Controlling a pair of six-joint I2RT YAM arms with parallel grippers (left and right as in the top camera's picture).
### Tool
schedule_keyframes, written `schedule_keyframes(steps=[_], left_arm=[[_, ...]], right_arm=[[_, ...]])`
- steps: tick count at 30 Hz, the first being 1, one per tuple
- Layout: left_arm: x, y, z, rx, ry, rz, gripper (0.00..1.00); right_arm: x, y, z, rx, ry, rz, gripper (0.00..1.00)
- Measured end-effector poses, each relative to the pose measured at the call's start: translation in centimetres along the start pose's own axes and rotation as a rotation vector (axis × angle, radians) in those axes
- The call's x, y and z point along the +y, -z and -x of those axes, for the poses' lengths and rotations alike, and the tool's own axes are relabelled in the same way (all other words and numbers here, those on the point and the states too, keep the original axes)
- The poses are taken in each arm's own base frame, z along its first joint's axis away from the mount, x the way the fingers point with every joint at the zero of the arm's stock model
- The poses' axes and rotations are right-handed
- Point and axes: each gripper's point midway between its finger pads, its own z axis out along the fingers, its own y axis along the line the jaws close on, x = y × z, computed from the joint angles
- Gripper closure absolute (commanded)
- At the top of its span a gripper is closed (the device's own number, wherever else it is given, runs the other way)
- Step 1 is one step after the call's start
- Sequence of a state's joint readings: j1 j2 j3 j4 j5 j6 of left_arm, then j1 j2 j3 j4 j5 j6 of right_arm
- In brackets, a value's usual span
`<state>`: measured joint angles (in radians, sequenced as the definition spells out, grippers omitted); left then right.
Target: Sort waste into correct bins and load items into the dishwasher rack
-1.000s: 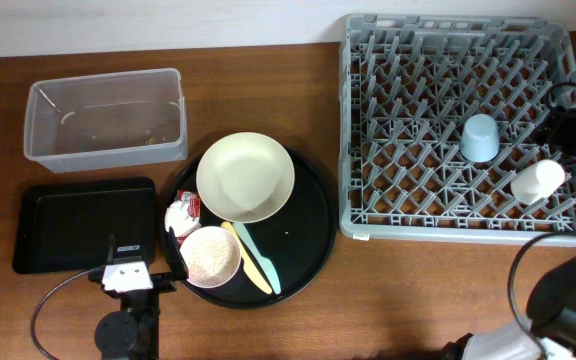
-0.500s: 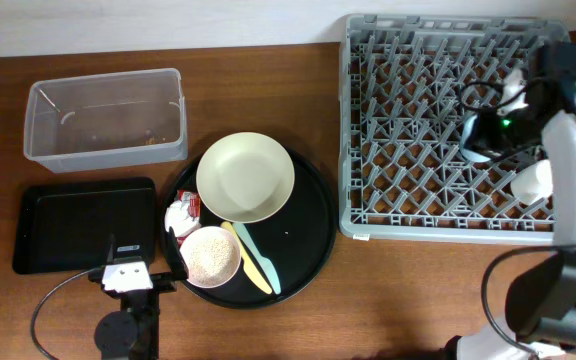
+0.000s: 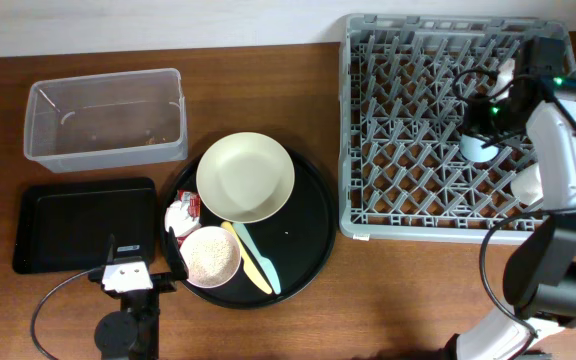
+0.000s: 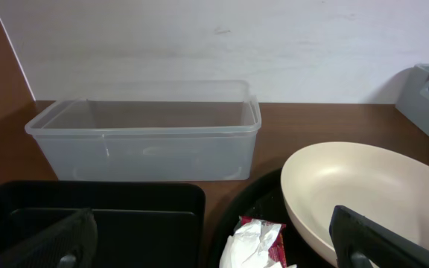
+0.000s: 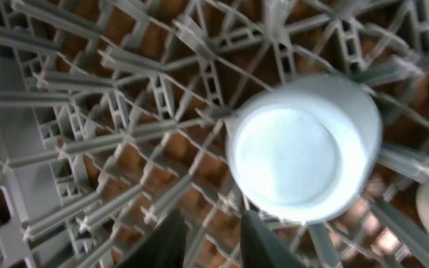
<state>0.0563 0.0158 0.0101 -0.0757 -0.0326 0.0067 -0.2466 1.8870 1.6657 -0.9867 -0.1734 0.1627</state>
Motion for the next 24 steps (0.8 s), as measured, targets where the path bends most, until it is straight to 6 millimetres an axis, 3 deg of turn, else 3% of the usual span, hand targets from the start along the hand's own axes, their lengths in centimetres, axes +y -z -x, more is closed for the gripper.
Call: schedule_keyframes(steps=[6, 11, 15, 20, 24], left_arm=[[0.0, 0.0, 0.0, 0.000, 0.000, 0.000, 0.01], [0.0, 0.0, 0.0, 0.000, 0.000, 0.000, 0.01], [0.0, 0.0, 0.0, 0.000, 0.000, 0.000, 0.01], [0.0, 0.0, 0.0, 0.000, 0.000, 0.000, 0.01], [0.0, 0.0, 0.0, 0.000, 0.000, 0.000, 0.01]], right_arm=[[0.1, -3.6, 0.1, 0.033, -0.067, 0.003, 0.89], [-0.6, -3.6, -0.6, 0.060, -0.110, -0.027, 0.89], [-1.3, -1.2, -0.6, 0.034, -0.127, -0.053, 0.84], [-0.3, 3.8, 0.6, -0.085, -0.085, -0.033, 0.76], [-0.3, 4.3, 1.0, -0.109, -0.079, -0.038, 0.81]])
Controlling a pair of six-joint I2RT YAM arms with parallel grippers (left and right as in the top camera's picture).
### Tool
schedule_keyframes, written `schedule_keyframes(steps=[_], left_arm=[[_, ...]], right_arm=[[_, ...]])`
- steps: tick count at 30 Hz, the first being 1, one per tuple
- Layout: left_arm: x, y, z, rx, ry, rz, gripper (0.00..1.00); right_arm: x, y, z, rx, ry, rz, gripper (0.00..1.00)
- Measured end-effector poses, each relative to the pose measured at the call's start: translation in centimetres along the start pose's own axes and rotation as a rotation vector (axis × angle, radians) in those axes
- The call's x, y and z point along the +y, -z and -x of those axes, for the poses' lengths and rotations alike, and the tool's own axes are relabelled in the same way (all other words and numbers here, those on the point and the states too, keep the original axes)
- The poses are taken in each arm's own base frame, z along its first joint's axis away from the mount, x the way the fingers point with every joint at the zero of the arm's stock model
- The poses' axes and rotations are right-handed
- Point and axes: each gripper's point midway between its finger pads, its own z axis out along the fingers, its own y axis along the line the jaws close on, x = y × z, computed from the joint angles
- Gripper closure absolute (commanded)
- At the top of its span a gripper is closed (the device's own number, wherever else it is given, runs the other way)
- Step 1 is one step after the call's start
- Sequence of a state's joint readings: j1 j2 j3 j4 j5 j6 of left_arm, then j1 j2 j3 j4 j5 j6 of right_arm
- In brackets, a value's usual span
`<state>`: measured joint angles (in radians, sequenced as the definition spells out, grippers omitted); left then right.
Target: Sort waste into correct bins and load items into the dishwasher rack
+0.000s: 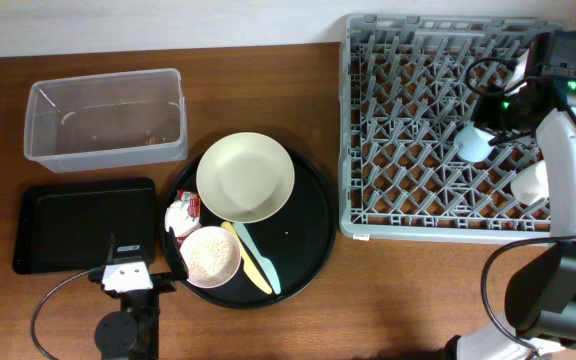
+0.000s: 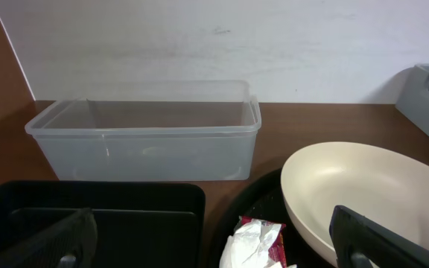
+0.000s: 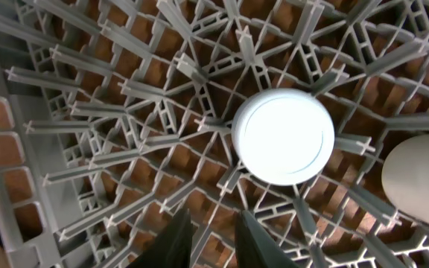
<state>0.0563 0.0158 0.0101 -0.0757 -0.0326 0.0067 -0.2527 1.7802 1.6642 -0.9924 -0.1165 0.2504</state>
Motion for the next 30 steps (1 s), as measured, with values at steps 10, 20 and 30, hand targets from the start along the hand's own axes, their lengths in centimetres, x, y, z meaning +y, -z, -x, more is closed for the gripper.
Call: schedule_keyframes(steps=[10, 20, 30], left_arm=[[0.0, 0.0, 0.0, 0.000, 0.000, 0.000, 0.01], [0.0, 0.0, 0.0, 0.000, 0.000, 0.000, 0.01], [0.0, 0.0, 0.0, 0.000, 0.000, 0.000, 0.01]], right_arm=[[1.7, -3.1, -4.9, 0.203, 0.104, 0.059, 0.77], [-1.4, -6.6, -11.7, 0.395, 0.051, -0.077, 0.91], [-6.8, -6.0, -13.7, 0.461, -0.130, -0.264, 0.93]])
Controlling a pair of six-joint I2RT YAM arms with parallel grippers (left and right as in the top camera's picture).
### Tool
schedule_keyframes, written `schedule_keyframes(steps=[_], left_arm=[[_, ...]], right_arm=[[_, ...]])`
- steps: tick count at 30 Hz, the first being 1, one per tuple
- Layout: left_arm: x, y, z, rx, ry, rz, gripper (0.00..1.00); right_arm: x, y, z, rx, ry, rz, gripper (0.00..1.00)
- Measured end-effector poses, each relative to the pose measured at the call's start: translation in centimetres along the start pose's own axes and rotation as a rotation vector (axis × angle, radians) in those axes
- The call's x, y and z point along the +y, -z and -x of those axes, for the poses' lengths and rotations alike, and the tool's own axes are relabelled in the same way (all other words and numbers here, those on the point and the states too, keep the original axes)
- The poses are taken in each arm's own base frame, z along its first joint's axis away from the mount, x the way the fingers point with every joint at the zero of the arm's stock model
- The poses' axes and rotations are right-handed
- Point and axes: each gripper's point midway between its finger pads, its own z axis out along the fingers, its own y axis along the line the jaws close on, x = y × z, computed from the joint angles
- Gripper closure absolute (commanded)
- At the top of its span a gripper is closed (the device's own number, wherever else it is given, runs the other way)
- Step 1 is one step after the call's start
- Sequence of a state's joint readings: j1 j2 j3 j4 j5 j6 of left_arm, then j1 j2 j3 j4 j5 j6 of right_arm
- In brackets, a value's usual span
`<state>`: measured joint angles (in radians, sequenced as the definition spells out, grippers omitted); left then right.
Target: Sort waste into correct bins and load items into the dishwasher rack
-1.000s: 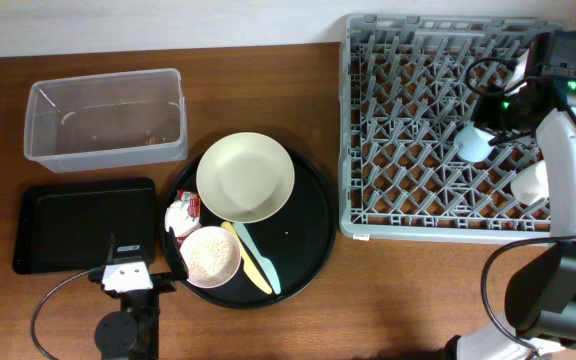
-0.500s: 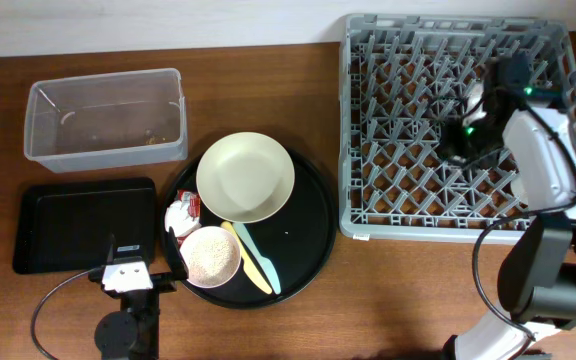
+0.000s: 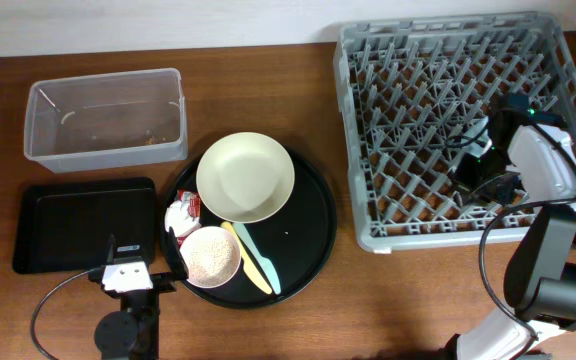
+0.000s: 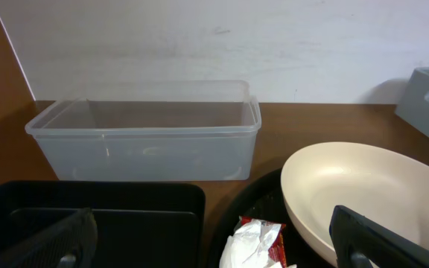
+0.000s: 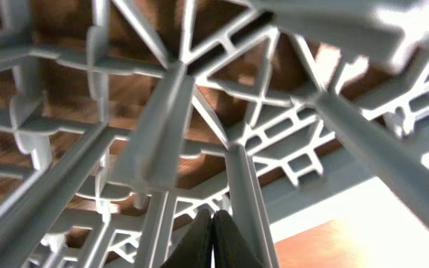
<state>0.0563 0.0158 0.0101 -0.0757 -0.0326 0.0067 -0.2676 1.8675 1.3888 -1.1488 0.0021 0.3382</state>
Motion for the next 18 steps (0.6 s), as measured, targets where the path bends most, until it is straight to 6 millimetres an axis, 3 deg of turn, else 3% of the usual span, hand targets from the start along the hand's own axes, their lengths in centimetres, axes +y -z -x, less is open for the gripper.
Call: schedule_keyframes(steps=[3, 6, 9, 12, 16, 18], left_arm=[[0.0, 0.0, 0.0, 0.000, 0.000, 0.000, 0.01], [0.0, 0.0, 0.0, 0.000, 0.000, 0.000, 0.01], [0.0, 0.0, 0.0, 0.000, 0.000, 0.000, 0.01], [0.0, 0.0, 0.0, 0.000, 0.000, 0.000, 0.01], [0.0, 0.0, 0.0, 0.000, 0.000, 0.000, 0.01], [0.0, 0.0, 0.0, 0.000, 0.000, 0.000, 0.01]], right_arm=[[-0.8, 0.0, 0.1, 0.002, -0.017, -0.017, 0.90], [-0.1, 0.2, 0.5, -0.021, 0.030, 0.015, 0.85], [2.6, 1.5, 0.6, -0.071, 0.130, 0.112, 0.85], [5.6, 3.0, -0.9, -0.091, 0.227, 0.171, 0.86], [8.0, 3.1, -2.7, -0.072, 0.307, 0.184, 0.85], [10.2, 3.2, -3.7, -0.079, 0.368, 0.206, 0.85]])
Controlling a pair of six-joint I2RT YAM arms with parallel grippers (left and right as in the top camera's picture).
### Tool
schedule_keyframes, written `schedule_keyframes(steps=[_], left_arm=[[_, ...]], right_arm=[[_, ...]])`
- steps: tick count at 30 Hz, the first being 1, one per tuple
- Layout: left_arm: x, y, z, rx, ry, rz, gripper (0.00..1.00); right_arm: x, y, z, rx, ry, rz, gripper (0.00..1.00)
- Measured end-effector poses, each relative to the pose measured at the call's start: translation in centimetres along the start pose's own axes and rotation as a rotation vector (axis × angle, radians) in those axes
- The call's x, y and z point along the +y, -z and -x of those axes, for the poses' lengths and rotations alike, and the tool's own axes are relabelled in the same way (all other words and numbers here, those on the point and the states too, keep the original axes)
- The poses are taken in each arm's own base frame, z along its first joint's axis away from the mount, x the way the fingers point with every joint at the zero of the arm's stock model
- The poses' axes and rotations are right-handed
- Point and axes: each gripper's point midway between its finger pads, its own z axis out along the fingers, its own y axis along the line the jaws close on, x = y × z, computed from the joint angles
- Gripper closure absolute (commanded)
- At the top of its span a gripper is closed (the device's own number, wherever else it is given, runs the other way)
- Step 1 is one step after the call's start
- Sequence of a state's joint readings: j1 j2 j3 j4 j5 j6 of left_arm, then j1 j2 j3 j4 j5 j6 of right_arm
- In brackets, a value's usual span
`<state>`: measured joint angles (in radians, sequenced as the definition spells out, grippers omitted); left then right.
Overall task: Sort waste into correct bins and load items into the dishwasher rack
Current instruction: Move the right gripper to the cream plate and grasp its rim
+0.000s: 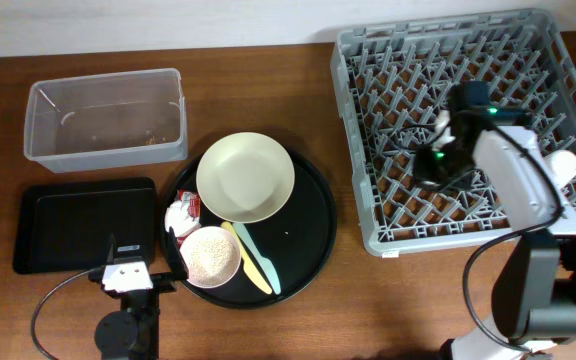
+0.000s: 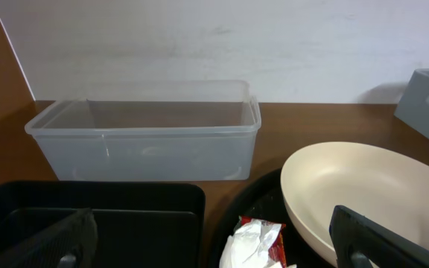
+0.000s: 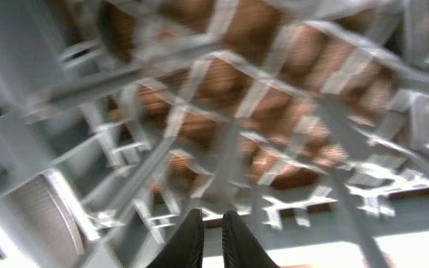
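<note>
The grey dishwasher rack (image 1: 368, 150) lies slightly askew at the right. A white cup (image 1: 565, 163) rests near its right side. My right gripper (image 1: 434, 168) is low over the rack's middle; in the blurred right wrist view my right gripper (image 3: 208, 216) has its fingers almost together with nothing between them, above the rack's ribs (image 3: 229, 149). The round black tray (image 1: 313, 215) holds a cream plate (image 1: 245, 177), a bowl (image 1: 211, 255), a red-and-white wrapper (image 1: 181, 213) and two utensils (image 1: 258, 260). My left gripper (image 2: 214, 257) stands open, the wrapper (image 2: 255, 238) lying ahead between its fingers.
A clear plastic bin (image 1: 106, 118) stands at the back left. In front of it lies a black rectangular tray (image 1: 86, 224). Bare wood shows between the round tray and the rack. The wall runs along the table's far edge.
My right gripper has moved left, from the rack's right part to its middle. The white cup now shows near the rack's right side. The left arm is unchanged.
My right gripper was slightly open just above a white cup standing upside down in the rack. Then it was higher over the cup. Later the rack lay shifted and turned, with the gripper shut low among its ribs. Now the gripper is over the rack's middle.
</note>
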<state>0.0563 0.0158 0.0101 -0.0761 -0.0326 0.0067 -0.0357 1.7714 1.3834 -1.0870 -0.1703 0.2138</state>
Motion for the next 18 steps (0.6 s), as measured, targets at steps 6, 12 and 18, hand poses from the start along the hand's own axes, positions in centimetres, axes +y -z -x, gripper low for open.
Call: schedule_keyframes(steps=[6, 12, 18], left_arm=[[0.0, 0.0, 0.0, 0.000, 0.000, 0.000, 0.01], [0.0, 0.0, 0.0, 0.000, 0.000, 0.000, 0.01], [0.0, 0.0, 0.0, 0.000, 0.000, 0.000, 0.01]], right_arm=[[3.9, -0.5, 0.5, -0.055, 0.087, 0.021, 0.72], [1.0, 0.7, 2.0, -0.090, 0.012, 0.009, 0.61], [3.6, 5.6, 2.6, -0.212, 0.154, 0.111, 0.37]])
